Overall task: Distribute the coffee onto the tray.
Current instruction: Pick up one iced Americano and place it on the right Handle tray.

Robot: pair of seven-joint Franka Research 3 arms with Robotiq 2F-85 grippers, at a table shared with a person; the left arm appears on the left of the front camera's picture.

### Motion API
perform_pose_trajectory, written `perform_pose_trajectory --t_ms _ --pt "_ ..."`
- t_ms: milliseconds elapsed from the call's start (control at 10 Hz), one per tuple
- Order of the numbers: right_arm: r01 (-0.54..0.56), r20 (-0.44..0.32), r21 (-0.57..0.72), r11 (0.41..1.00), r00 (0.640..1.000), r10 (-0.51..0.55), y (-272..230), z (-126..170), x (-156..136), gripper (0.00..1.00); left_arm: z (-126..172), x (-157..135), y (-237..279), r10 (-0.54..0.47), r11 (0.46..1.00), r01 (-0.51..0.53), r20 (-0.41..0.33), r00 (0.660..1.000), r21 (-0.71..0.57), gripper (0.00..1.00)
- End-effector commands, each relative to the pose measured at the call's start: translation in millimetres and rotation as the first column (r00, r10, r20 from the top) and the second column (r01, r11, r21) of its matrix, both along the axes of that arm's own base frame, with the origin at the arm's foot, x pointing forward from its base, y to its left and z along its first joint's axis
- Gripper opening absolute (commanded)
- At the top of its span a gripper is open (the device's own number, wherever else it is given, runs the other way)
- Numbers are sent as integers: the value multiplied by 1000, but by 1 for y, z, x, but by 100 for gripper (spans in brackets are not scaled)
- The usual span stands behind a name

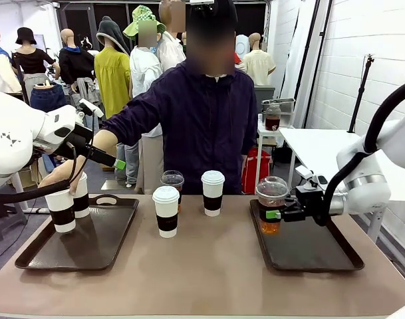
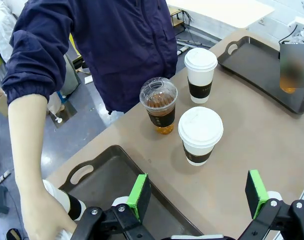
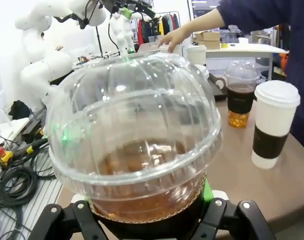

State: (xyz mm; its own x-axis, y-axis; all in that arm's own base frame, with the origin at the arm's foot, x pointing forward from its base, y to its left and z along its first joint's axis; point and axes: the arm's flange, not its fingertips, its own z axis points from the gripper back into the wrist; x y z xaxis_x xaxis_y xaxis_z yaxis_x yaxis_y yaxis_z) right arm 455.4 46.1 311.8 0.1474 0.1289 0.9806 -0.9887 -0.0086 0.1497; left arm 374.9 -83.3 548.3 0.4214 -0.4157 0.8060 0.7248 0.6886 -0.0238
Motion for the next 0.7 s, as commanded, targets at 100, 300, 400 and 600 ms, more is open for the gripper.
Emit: perform_pose_trajectory --t_ms 100,300,400,600 --pt "12 47 -4 1000 999 -12 -8 -13 -21 82 -1 0 2 -3 1000 3 -5 1000 -7 100" --pt "20 44 -3 1000 999 -20 -16 -26 -27 82 -1 0 2 -3 1000 3 -5 1000 -7 100" --pt "28 44 -5 1000 999 -28 -20 -30 -30 82 -1 0 2 -3 1000 3 -5 1000 -7 100" --pt "30 50 -16 999 998 -29 -30 -38 -34 82 -1 0 2 -3 1000 3 -5 1000 -7 100"
